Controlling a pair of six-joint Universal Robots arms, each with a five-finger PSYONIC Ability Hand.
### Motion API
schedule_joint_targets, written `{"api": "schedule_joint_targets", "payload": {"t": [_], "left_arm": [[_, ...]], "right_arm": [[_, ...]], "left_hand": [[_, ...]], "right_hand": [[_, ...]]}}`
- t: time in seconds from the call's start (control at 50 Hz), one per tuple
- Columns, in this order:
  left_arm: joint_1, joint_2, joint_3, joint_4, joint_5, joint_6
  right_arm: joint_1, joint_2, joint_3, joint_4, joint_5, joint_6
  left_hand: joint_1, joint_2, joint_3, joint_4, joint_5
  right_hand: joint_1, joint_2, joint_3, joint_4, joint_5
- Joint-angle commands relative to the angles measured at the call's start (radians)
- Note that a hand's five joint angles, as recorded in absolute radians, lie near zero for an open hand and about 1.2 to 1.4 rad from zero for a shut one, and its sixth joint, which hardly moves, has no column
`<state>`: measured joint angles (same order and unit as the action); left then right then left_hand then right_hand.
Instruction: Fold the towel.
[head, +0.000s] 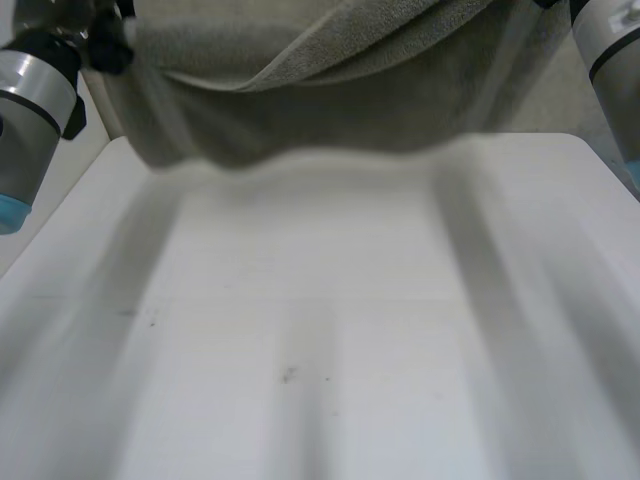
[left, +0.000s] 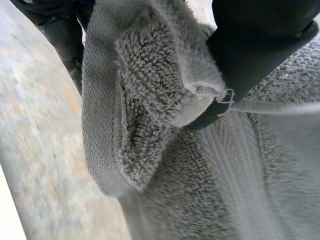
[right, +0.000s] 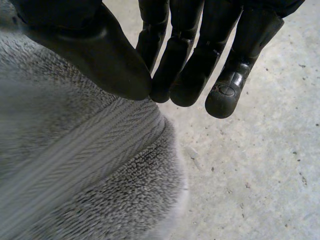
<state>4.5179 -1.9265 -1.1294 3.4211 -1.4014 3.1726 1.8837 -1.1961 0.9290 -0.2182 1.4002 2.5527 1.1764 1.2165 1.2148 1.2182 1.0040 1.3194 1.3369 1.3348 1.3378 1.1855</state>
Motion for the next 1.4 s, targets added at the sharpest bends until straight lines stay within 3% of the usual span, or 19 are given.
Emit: {"api": "schedule_joint_targets", "payload": {"t": [0.02, 0.1, 0.2, 0.32, 0.36, 0.46, 0.54, 0.58, 0.6, 0.64, 0.68, 1.04, 1.16, 1.3, 1.4], "left_arm": [[0.0, 0.053, -0.191, 0.098, 0.001, -0.069], [0.0, 0.038, -0.288, 0.101, 0.001, -0.066], [0.0, -0.045, -0.438, 0.112, 0.002, -0.054], [0.003, -0.2, -0.529, 0.11, 0.001, 0.078], [0.01, -0.229, -0.564, 0.095, -0.005, 0.186], [0.03, -0.177, -0.631, 0.089, -0.007, 0.292], [0.044, -0.097, -0.672, 0.089, -0.004, 0.303], [0.047, -0.028, -0.71, 0.087, -0.004, 0.306], [0.047, -0.028, -0.71, 0.087, -0.004, 0.306], [0.047, 0.033, -0.746, 0.089, 0.001, 0.31], [0.047, 0.055, -0.765, 0.09, 0.002, 0.311], [0.041, 0.015, -0.814, 0.121, 0.019, 0.317], [0.04, 0.007, -0.825, 0.132, 0.021, 0.317], [0.046, 0.084, -0.888, 0.127, 0.021, 0.317], [0.052, 0.233, -0.954, 0.125, 0.024, 0.314]], "right_arm": [[0.002, -0.066, 0.186, 0.106, -0.004, -0.005], [0.003, -0.04, 0.315, 0.247, -0.021, -0.008], [0.0, 0.059, 0.457, 0.238, -0.043, -0.034], [-0.001, 0.196, 0.576, 0.175, -0.055, -0.097], [-0.001, 0.211, 0.59, 0.172, -0.052, -0.109], [-0.006, 0.198, 0.61, 0.178, -0.049, -0.123], [-0.015, 0.115, 0.639, 0.18, -0.058, -0.112], [-0.02, 0.087, 0.655, 0.178, -0.059, -0.111], [-0.02, 0.087, 0.656, 0.178, -0.06, -0.111], [-0.029, 0.052, 0.689, 0.174, -0.061, -0.109], [-0.029, 0.041, 0.708, 0.171, -0.063, -0.109], [-0.043, 0.035, 0.803, 0.108, -0.096, -0.108], [-0.047, 0.027, 0.806, 0.108, -0.095, -0.108], [-0.066, 0.029, 0.808, 0.105, -0.096, -0.111], [-0.069, 0.039, 0.804, 0.099, -0.096, -0.117]], "left_hand": [[0.22, 0.18, 0.182, 0.178, 0.218], [0.22, 0.18, 0.182, 0.178, 0.218], [0.22, 0.18, 0.182, 0.178, 0.218], [0.22, 0.18, 0.182, 0.178, 0.218], [0.22, 0.18, 0.182, 0.178, 0.218], [0.182, 0.142, 0.144, 0.14, 0.18], [0.12, 0.08, 0.082, 0.079, 0.118], [-0.084, -0.124, -0.122, -0.126, -0.086], [-0.085, -0.125, -0.123, -0.127, -0.087], [-0.471, -0.511, -0.509, -0.512, -0.473], [-0.583, -0.623, -0.621, -0.625, -0.585], [-0.546, -0.586, -0.584, -0.588, -0.548], [-0.326, -0.366, -0.364, -0.368, -0.328], [-0.335, -0.375, -0.373, -0.376, -0.337], [-0.326, -0.366, -0.364, -0.368, -0.328]], "right_hand": [[0.077, 0.059, 0.061, 0.058, 0.036], [0.077, 0.059, 0.061, 0.058, 0.036], [0.077, 0.059, 0.061, 0.058, 0.036], [0.077, 0.059, 0.061, 0.058, 0.036], [0.077, 0.059, 0.061, 0.058, 0.036], [0.077, 0.059, 0.061, 0.058, 0.036], [0.077, 0.059, 0.061, 0.058, 0.036], [0.077, 0.059, 0.061, 0.058, 0.036], [0.077, 0.059, 0.061, 0.058, 0.036], [0.077, 0.059, 0.061, 0.058, 0.036], [0.077, 0.059, 0.061, 0.058, 0.036], [0.077, 0.059, 0.061, 0.058, 0.036], [0.077, 0.059, 0.061, 0.058, 0.036], [0.077, 0.059, 0.061, 0.058, 0.036], [0.077, 0.059, 0.061, 0.058, 0.036]]}}
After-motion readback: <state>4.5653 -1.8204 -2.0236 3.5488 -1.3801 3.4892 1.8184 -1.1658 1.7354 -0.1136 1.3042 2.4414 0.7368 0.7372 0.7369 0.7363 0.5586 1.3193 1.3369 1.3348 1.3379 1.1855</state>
